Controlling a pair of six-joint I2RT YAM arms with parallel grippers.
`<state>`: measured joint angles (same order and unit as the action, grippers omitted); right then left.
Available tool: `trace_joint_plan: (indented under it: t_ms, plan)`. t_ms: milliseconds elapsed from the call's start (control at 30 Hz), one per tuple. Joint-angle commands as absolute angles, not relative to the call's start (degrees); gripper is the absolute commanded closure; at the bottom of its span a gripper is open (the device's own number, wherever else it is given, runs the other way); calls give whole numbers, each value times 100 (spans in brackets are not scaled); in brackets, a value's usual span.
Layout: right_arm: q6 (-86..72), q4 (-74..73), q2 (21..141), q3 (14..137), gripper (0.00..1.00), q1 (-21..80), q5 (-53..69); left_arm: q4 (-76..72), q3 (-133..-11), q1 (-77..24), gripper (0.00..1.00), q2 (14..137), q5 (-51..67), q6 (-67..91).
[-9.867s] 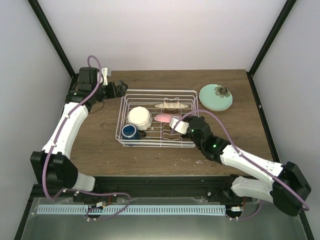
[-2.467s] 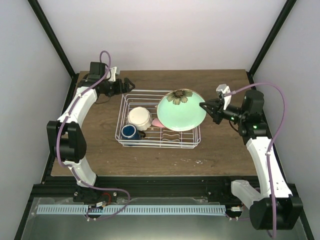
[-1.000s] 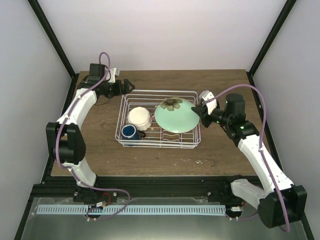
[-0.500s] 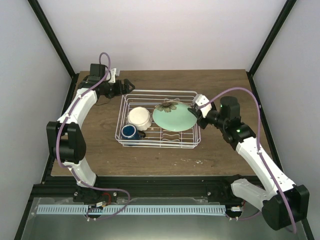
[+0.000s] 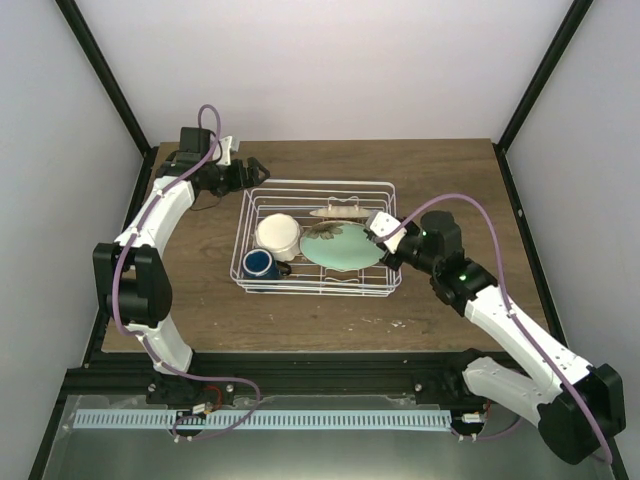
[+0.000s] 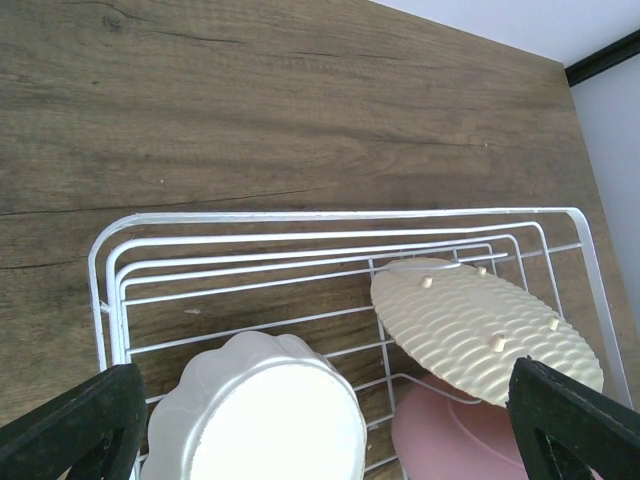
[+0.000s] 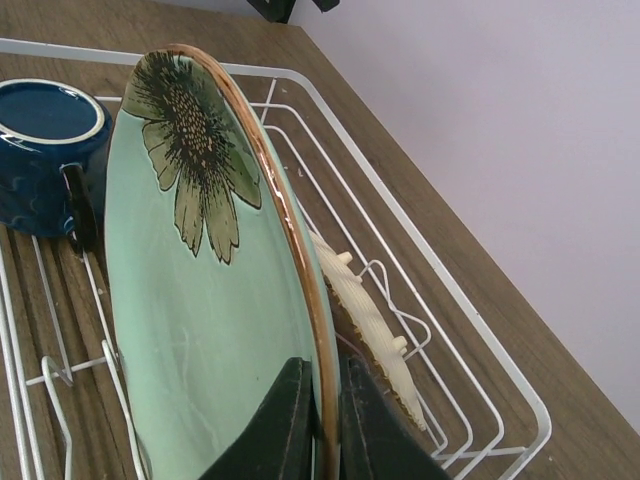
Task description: Load the mixed dishes into the dish rack
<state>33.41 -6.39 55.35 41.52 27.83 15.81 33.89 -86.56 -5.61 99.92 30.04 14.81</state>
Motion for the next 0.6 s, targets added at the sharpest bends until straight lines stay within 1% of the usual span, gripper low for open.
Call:
trace_joint_plan:
  t_ms: [0, 300, 567]
  plan:
    - [3644, 197, 5421, 4219, 99, 2812, 839, 3344, -8725, -541, 0, 9975, 3010, 1494]
    - [3840, 61, 5219, 4114, 99, 2861, 621, 3314, -8788, -542, 0, 10040, 3010, 1542]
    - [4126, 305, 4937, 3604, 99, 3165, 7, 3306, -8832, -545, 0, 10128, 3024, 1579]
